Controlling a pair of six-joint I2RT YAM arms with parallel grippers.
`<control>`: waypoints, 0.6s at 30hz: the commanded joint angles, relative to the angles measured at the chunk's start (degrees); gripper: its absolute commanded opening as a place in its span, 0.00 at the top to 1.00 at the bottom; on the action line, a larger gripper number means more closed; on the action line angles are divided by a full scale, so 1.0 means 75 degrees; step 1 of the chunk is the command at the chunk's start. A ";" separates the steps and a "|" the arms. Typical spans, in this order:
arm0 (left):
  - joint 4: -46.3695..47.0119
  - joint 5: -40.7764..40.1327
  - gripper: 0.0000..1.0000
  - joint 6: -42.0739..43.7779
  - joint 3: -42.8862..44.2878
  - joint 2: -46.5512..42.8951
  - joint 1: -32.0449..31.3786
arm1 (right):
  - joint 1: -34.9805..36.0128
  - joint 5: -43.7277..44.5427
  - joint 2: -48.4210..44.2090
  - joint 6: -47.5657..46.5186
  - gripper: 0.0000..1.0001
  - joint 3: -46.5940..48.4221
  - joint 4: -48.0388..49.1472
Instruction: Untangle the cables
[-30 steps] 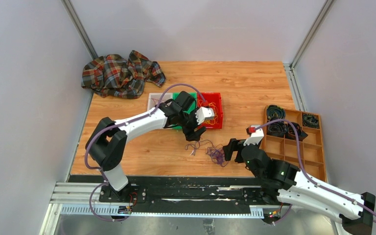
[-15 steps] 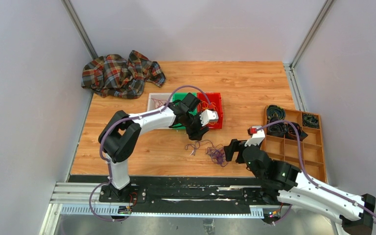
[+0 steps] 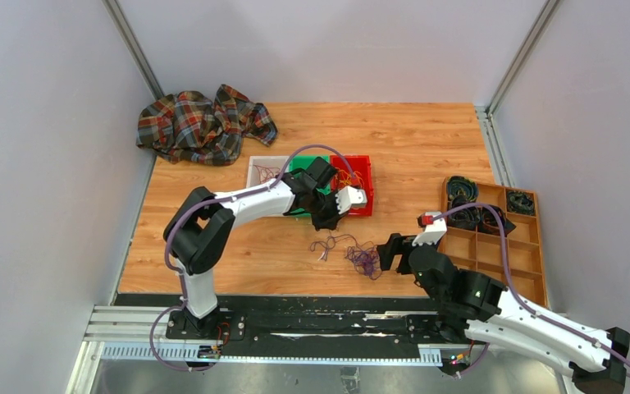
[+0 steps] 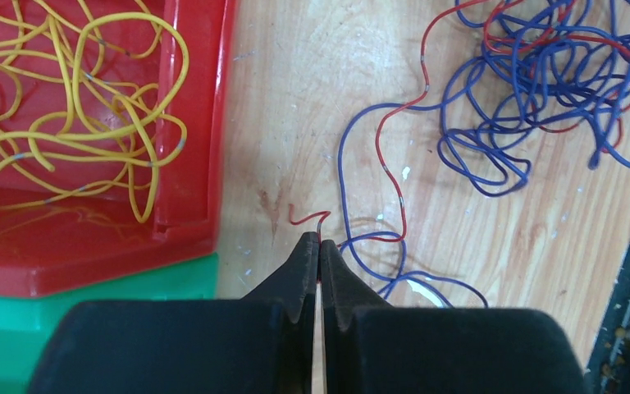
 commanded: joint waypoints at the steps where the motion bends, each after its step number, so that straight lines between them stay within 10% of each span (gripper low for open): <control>1: -0.0897 0.0092 0.99 0.0133 0.0324 -0.0783 -0.0067 | -0.0093 0.0251 -0.0113 0.0057 0.17 -0.0069 -0.0077; 18: -0.4610 0.0154 0.99 0.0178 0.2895 -0.3210 -0.0067 | -0.0083 -0.1690 0.1500 -0.3107 0.11 0.0804 0.4156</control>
